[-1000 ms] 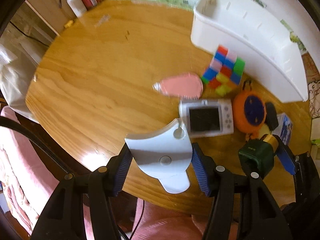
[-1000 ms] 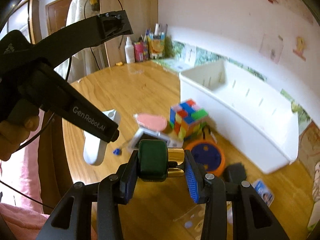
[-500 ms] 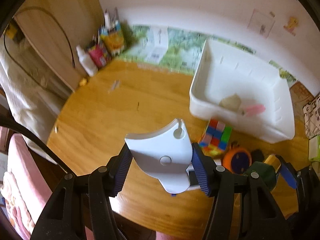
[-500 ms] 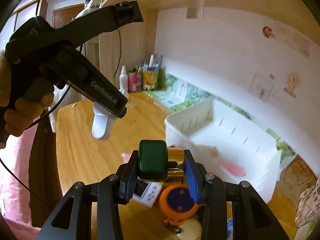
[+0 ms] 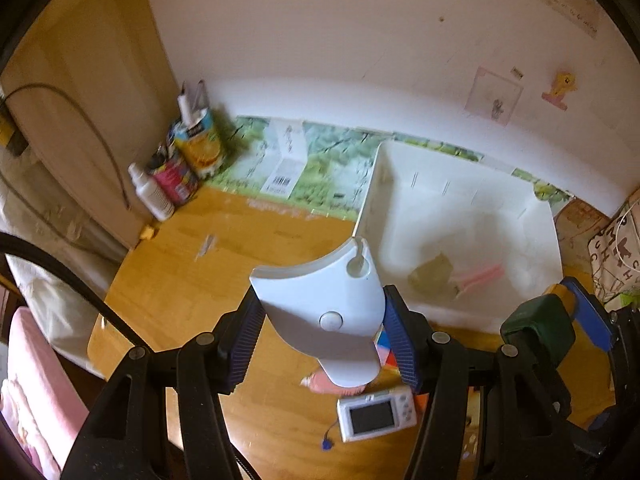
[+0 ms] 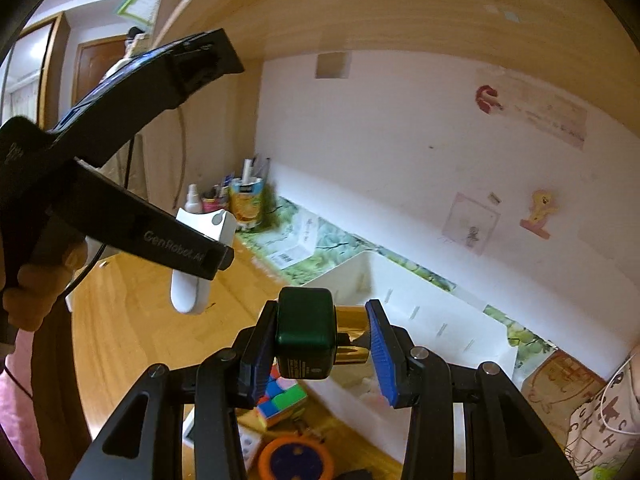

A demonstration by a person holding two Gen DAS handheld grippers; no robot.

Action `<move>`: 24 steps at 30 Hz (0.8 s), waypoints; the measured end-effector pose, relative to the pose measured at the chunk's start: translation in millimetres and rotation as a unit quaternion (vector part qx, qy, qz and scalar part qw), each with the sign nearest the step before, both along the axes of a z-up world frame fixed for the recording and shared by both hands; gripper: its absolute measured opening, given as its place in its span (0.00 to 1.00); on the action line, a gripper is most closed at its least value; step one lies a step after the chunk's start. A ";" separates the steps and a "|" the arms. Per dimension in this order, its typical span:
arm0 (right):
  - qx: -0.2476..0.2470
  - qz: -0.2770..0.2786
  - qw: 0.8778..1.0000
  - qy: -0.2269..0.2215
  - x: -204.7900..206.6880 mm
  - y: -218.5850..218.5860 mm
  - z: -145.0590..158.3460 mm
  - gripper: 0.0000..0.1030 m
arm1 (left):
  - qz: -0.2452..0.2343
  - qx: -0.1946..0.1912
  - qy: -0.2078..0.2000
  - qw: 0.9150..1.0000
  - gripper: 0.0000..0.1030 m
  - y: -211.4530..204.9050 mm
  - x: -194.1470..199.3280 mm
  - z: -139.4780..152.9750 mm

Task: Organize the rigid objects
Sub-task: 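Carry white piece into bin and open left tool while right carries green bottle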

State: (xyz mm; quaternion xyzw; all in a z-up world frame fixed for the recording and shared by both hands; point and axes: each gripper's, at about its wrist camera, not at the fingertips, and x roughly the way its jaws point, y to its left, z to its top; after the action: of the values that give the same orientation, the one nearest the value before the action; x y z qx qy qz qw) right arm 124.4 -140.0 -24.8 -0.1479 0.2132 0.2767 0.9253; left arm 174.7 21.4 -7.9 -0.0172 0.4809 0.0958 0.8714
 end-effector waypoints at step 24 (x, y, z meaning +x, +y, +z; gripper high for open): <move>-0.015 -0.146 0.983 0.113 94.0 -58.2 -59.4 0.42 | -0.125 -0.024 -0.080 0.989 0.61 -56.3 76.1 -39.1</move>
State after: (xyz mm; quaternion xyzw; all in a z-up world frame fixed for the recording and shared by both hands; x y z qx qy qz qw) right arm 218.4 -198.2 -84.2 -0.0968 0.3399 0.1504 0.9233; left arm 250.8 -34.9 -47.0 0.0140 0.4100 -0.0268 0.9116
